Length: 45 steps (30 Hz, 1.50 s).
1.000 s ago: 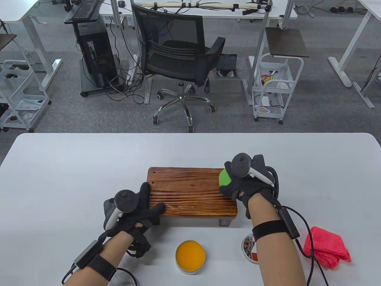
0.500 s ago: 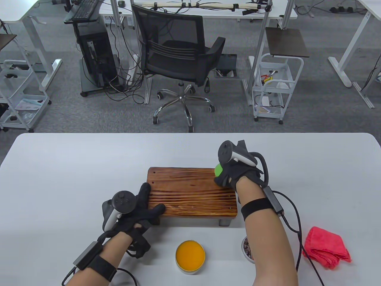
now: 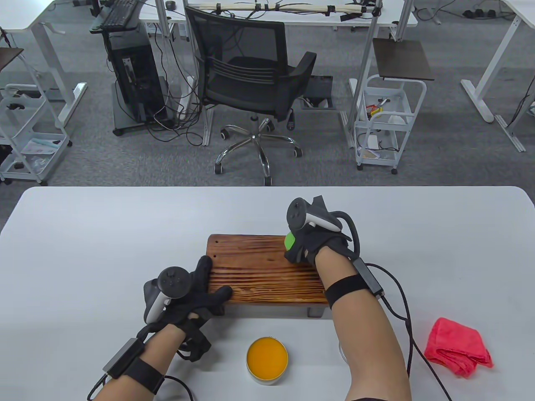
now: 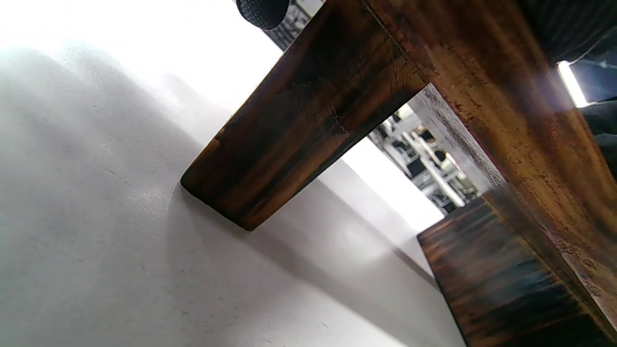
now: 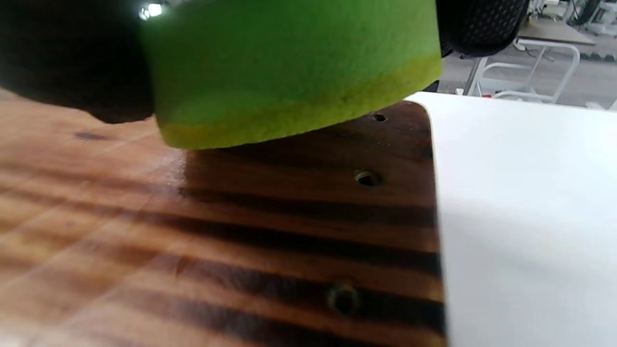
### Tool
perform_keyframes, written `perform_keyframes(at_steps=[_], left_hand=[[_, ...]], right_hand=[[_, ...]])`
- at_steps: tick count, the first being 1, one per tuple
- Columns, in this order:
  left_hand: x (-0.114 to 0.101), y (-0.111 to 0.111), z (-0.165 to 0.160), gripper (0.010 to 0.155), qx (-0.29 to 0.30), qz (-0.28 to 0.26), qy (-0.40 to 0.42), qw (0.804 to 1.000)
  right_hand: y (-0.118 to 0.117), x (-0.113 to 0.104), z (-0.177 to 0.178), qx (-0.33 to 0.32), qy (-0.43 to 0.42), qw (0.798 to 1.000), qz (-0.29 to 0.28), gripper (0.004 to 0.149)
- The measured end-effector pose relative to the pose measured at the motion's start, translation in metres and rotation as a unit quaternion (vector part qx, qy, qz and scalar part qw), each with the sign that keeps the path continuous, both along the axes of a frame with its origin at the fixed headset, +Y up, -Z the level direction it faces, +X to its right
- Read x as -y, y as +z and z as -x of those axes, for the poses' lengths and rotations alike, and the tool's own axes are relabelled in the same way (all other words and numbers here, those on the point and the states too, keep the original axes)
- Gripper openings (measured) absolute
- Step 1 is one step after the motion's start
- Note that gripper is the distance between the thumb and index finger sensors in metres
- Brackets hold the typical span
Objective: Dip and apply wood wax on stool
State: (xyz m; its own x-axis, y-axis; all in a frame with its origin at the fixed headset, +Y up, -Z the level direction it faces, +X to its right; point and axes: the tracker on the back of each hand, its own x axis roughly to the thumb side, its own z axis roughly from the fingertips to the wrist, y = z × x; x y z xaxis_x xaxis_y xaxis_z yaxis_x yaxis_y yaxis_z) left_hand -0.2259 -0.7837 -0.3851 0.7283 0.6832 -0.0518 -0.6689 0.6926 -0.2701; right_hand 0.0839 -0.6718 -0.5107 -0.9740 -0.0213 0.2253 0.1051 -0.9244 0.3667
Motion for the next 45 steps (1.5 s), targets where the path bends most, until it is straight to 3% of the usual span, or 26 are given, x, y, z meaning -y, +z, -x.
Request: perform_keyframes(at_steps=[5,11,16,21,26,31,38,42,45], left_hand=[[0.0,0.0,0.0,0.11,0.0,0.001,0.003,1.0],[0.0,-0.001,0.0,0.11,0.001,0.003,0.008,1.0],[0.0,-0.001,0.0,0.11,0.001,0.004,0.01,1.0],[0.0,-0.001,0.0,0.11,0.002,0.005,0.009,1.0],[0.0,-0.001,0.001,0.109,0.002,0.006,0.011,1.0],[0.0,-0.001,0.001,0.109,0.002,0.007,0.012,1.0],[-0.001,-0.001,0.001,0.109,0.003,0.009,0.012,1.0],[-0.001,-0.001,0.001,0.109,0.003,0.009,0.013,1.0],[-0.001,-0.001,0.001,0.109,0.004,0.01,0.014,1.0]], right_hand=[[-0.014,-0.002,0.003,0.042,0.015,0.999,0.013,0.092],[-0.009,-0.002,0.03,-0.004,0.009,1.0,0.009,0.092],[-0.017,-0.002,0.03,0.024,0.017,1.0,0.009,0.092],[-0.01,0.0,0.055,-0.03,0.005,1.0,0.005,0.092],[-0.023,-0.002,0.054,0.008,-0.007,1.0,0.028,0.092],[-0.019,0.005,0.086,-0.031,-0.039,0.999,0.021,0.093],[-0.029,0.003,0.092,-0.006,-0.021,1.0,0.011,0.092],[-0.02,0.004,0.112,-0.061,-0.035,0.998,0.006,0.092],[-0.024,-0.003,0.106,-0.051,-0.023,0.998,0.024,0.091]])
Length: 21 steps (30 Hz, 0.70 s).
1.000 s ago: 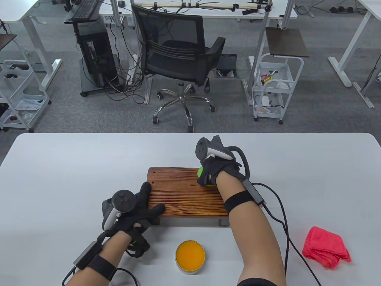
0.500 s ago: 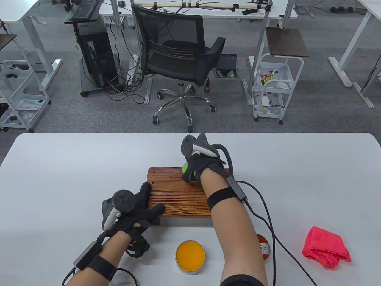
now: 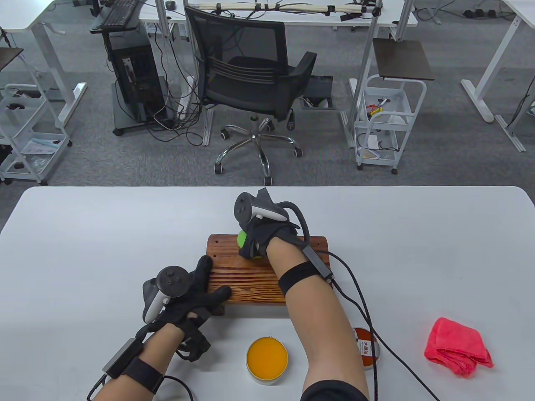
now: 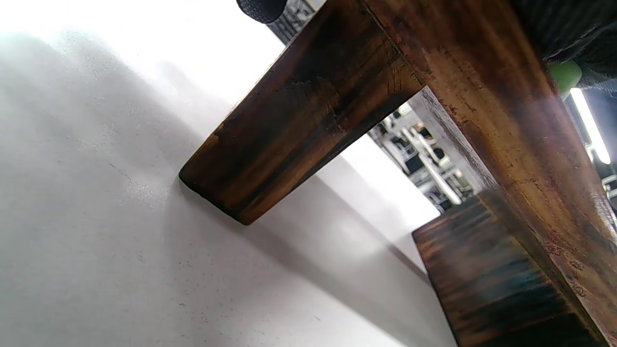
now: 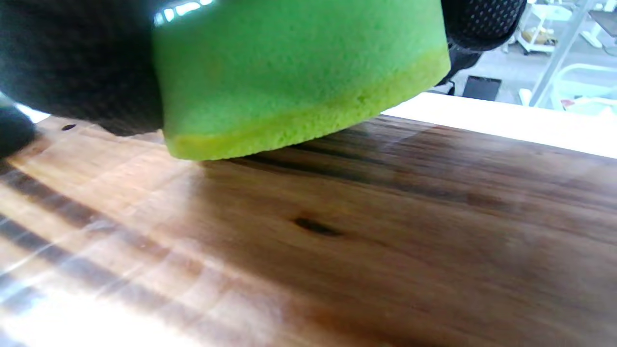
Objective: Dip and apply wood wax on stool
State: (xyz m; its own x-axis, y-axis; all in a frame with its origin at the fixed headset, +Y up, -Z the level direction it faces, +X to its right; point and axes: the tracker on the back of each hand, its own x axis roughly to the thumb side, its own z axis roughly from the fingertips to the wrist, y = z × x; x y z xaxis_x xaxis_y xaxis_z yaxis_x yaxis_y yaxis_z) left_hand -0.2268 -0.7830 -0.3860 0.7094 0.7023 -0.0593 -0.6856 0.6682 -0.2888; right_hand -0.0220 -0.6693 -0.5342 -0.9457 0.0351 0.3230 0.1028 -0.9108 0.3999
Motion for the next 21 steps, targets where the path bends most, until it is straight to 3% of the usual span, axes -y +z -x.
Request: perform_keyframes(at_steps=[4,7,9,14,21], left_hand=[[0.0,0.0,0.0,0.109,0.0,0.001,0.001,1.0],[0.0,0.0,0.0,0.109,0.0,0.0,0.0,1.0],[0.0,0.0,0.001,0.109,0.0,0.001,-0.001,1.0],[0.0,0.0,0.001,0.108,0.0,0.002,0.0,1.0],[0.0,0.0,0.001,0.108,0.002,0.001,0.002,1.0]], right_hand=[[-0.005,0.008,0.015,0.021,-0.018,0.999,-0.021,0.093],[0.004,0.013,0.031,-0.017,-0.041,0.999,-0.031,0.093],[0.006,0.008,0.029,-0.034,-0.023,0.999,-0.025,0.093],[-0.003,0.011,0.031,0.004,-0.031,0.999,-0.026,0.093],[0.005,0.008,0.04,-0.035,-0.043,0.998,-0.023,0.091]])
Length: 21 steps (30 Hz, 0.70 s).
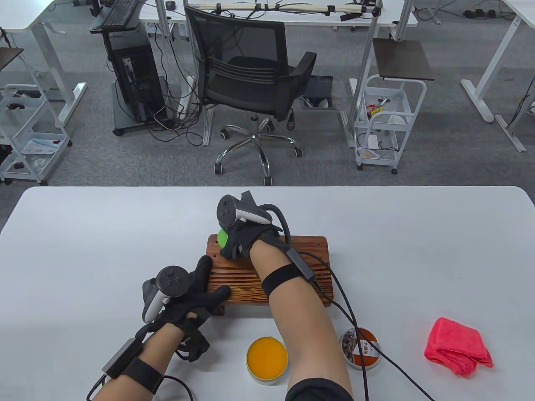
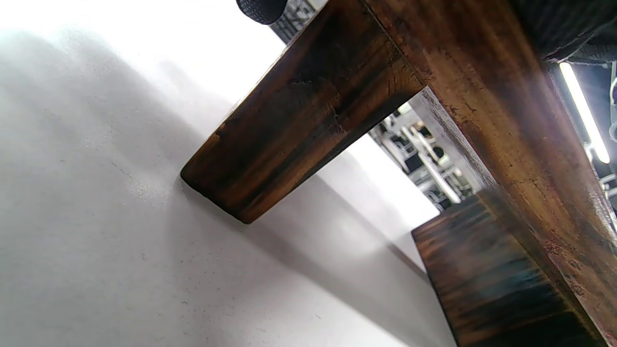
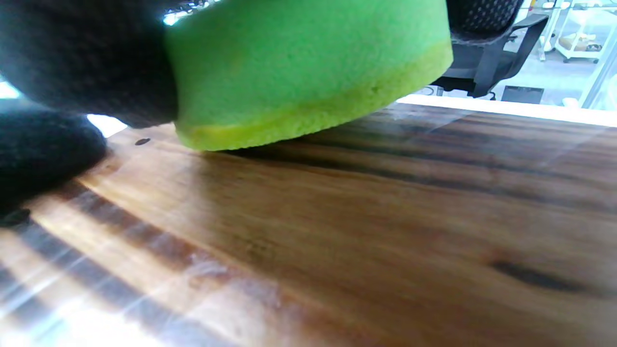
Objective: Dip and apply wood wax on stool
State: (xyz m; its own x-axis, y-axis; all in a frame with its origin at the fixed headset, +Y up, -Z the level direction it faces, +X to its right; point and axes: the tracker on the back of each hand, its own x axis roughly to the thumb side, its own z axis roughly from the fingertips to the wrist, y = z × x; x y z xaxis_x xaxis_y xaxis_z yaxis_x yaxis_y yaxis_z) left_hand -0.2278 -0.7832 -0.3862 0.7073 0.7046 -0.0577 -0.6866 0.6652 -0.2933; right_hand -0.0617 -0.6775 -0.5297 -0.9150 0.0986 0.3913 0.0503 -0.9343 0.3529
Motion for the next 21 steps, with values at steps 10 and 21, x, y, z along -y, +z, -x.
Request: perform_keyframes(at_steps=[10,21], left_hand=[[0.0,0.0,0.0,0.108,0.002,0.001,0.0,1.0],[0.0,0.0,0.0,0.108,0.003,0.001,-0.001,1.0]], right_hand=[[0.001,0.002,0.014,-0.028,-0.015,0.999,0.009,0.092],[-0.004,0.003,0.023,-0.028,-0.02,0.999,0.009,0.093]])
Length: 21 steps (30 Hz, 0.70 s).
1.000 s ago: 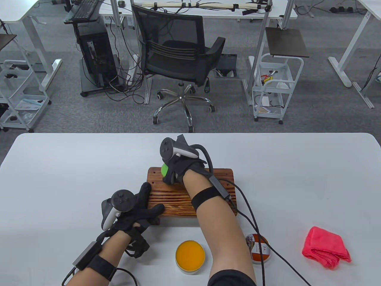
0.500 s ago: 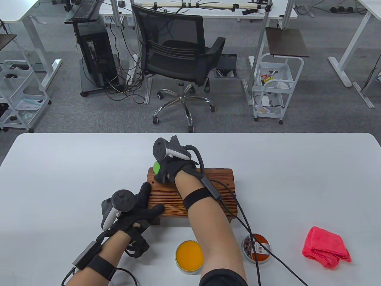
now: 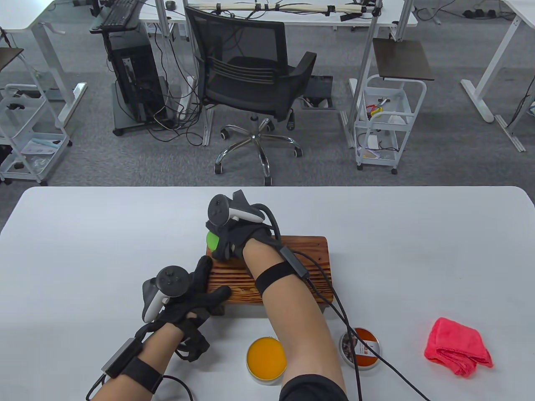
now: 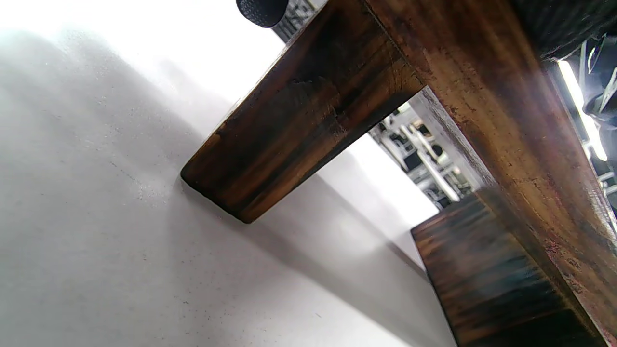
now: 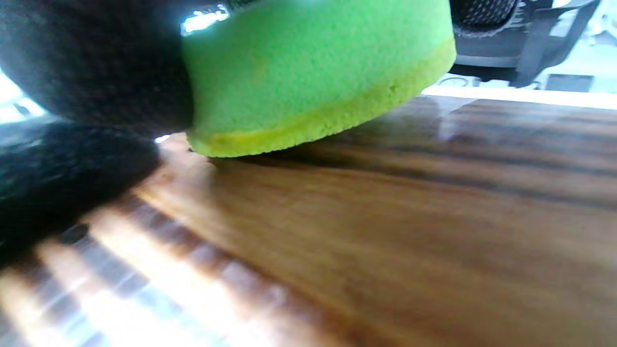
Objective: Dip and apply wood wax on stool
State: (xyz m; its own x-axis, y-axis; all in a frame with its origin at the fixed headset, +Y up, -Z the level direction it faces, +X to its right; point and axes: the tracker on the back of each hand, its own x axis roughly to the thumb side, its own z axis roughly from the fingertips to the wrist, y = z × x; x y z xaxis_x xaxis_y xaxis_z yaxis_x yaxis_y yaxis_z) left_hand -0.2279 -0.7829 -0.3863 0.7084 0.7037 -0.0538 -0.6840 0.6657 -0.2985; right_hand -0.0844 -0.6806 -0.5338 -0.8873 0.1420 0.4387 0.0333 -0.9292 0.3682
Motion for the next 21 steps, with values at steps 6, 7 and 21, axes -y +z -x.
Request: perform_keyframes(at_steps=[6,7,21], left_hand=[[0.0,0.0,0.0,0.108,0.0,0.0,-0.001,1.0],[0.0,0.0,0.0,0.109,0.0,0.0,-0.001,1.0],[0.0,0.0,0.0,0.108,-0.001,0.0,-0.001,1.0]], right_hand=[[0.004,0.006,0.013,-0.011,-0.024,1.0,-0.004,0.094],[0.003,0.006,0.013,-0.012,-0.017,1.0,-0.01,0.095],[0.01,-0.054,-0.081,0.097,-0.121,0.982,-0.105,0.099]])
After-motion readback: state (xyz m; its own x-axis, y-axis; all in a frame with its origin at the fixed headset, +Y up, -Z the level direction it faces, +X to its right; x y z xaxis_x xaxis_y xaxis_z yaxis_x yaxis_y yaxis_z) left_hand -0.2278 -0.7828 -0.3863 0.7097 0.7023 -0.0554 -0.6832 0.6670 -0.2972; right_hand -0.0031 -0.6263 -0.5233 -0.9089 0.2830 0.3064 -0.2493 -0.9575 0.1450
